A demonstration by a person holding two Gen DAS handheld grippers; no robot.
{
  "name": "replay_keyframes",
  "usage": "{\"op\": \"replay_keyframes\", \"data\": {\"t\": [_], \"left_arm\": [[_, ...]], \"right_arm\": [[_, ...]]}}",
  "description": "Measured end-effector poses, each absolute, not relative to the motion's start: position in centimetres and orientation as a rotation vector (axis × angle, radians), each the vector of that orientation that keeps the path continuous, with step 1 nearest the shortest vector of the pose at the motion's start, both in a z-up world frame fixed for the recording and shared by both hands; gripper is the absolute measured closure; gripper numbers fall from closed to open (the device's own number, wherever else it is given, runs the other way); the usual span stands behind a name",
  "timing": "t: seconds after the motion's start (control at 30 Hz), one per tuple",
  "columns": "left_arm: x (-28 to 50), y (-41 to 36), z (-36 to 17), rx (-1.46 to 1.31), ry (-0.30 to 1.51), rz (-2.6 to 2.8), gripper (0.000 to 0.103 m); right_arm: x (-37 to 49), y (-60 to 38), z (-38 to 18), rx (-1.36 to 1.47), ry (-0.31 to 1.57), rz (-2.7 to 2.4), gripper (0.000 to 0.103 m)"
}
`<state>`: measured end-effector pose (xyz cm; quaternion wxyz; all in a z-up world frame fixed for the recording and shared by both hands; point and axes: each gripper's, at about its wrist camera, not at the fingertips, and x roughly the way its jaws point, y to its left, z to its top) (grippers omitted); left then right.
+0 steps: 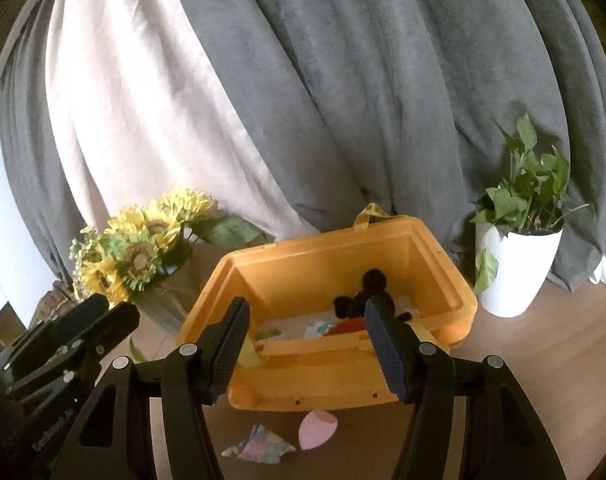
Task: Organize soft objects
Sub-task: 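Move both open tools back toward the patterned cloth and pink sponge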
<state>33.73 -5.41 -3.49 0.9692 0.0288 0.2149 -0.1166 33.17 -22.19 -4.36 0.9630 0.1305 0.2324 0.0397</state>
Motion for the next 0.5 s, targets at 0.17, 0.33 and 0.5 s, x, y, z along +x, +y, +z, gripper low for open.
{"op": "replay_keyframes", "data": {"t": [0.17,0.33,0.5], "left_arm": [[32.4,-5.0,-4.3,0.064,0.453,-0.228,0.058],[31.5,-4.5,-6.0,0.064,0.501,-0.22,0.058],[31.1,-4.1,-7.8,0.052,0.55,-0.226,0.058]], "right_arm": [[32.0,-21.8,-4.9,0.262,0.484,0.083,0.042],[31.3,-21.3,-5.8,0.264,0.505,0.096,0.042],[31.0,-20.7,-7.4,0.26,0.555,0.104,0.042]]}}
